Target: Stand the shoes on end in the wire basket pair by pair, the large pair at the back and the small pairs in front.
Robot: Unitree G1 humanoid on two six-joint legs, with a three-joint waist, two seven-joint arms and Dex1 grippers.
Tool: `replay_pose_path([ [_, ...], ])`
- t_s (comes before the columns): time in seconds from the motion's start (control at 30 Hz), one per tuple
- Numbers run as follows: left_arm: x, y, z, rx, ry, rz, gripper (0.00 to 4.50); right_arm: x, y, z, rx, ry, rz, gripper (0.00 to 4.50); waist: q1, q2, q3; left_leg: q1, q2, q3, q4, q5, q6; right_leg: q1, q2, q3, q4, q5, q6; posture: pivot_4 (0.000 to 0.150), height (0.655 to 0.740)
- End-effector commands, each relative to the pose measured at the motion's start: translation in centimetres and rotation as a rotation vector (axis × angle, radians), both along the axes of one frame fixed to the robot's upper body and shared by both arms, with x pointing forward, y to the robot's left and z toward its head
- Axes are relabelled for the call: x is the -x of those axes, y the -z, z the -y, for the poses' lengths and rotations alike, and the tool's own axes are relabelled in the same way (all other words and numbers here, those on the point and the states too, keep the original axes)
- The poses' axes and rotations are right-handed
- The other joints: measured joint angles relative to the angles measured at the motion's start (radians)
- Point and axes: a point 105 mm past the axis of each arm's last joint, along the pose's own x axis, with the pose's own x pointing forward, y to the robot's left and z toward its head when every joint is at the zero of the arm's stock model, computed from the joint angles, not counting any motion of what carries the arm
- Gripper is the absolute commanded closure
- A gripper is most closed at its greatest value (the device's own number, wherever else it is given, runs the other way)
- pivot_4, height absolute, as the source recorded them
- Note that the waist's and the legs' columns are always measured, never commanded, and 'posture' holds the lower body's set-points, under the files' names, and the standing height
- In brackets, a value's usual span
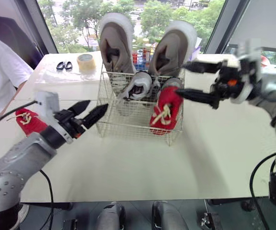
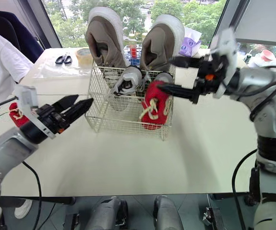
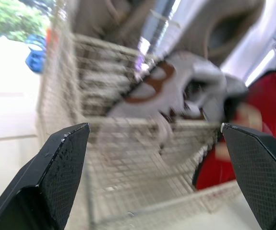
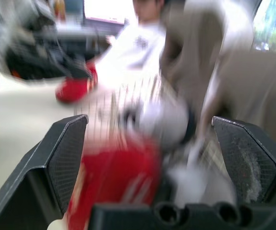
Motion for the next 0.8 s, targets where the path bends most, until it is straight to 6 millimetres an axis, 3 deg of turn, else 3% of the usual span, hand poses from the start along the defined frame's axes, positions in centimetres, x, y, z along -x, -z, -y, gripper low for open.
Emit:
replay_pose_path([
  [0.03,0.0,-3.1,-2.3,0.006,-0.078,0.083,0.0,2.1,-2.6,0.1,-0.073,-0.087,0.007,0.02,0.001,0.0,0.0,0.0,0.0,0.0,0.0,0.0,0.0,0.0,0.0,0.0,0.0,0.0,0.0,0.15,0.74],
  [0.13,0.0,-3.8,-3.6,-0.007,-0.12,0.104,0.0,1.5,-1.1,0.2,-0.023,-0.057,-0.025,0.02,0.0,-0.001,0.0,0.0,0.0,0.0,0.0,0.0,0.0,0.0,-0.001,0.0,-0.001,0.0,0.0,0.15,0.74],
  [0.23,-0.3,-4.6,-5.3,0.013,-0.184,0.109,0.0,1.2,-1.8,0.2,-0.062,-0.051,-0.005,0.02,-0.001,0.0,0.0,0.0,-0.001,0.001,0.0,0.0,0.0,0.0,-0.002,0.0,-0.001,0.0,0.0,0.15,0.74],
  [0.3,-0.8,-6.1,-8.1,0.058,-0.312,0.114,0.0,2.4,-2.6,-0.9,-0.067,-0.16,-0.016,0.02,-0.002,0.0,0.0,-0.001,-0.001,0.001,0.0,0.0,0.0,0.0,-0.001,0.0,-0.001,0.0,0.0,0.15,0.74],
  [0.43,-1.3,-8.2,-13.1,0.11,-0.585,0.071,0.0,4.2,-0.9,-2.8,0.129,-0.289,-0.049,0.02,-0.002,0.0,0.0,-0.004,0.001,0.0,-0.001,0.0,-0.001,-0.005,0.0,0.0,0.002,0.0,0.0,0.15,0.74],
  [0.53,-1.7,-6.3,-16.6,-0.044,-0.838,-0.098,0.0,4.6,0.6,-2.9,0.275,-0.321,-0.063,0.02,-0.003,0.0,0.0,-0.004,0.0,0.0,-0.002,0.0,-0.001,-0.005,0.0,-0.001,0.002,0.001,0.0,0.15,0.74],
  [0.63,-0.1,-2.7,-21.3,-0.174,-1.11,-0.399,0.0,4.0,1.4,-2.4,0.374,-0.333,-0.052,0.02,-0.005,0.0,0.0,-0.004,-0.001,0.002,-0.001,0.0,0.0,-0.006,-0.001,0.0,0.002,0.001,0.0,0.15,0.74],
  [0.8,0.7,-0.3,-22.7,-0.118,-1.162,-0.586,0.0,2.9,2.4,-1.5,0.46,-0.329,-0.049,0.02,0.002,-0.002,0.001,-0.007,0.0,0.001,-0.001,0.001,-0.002,-0.01,-0.001,0.0,0.003,0.001,0.0,0.15,0.74],
])
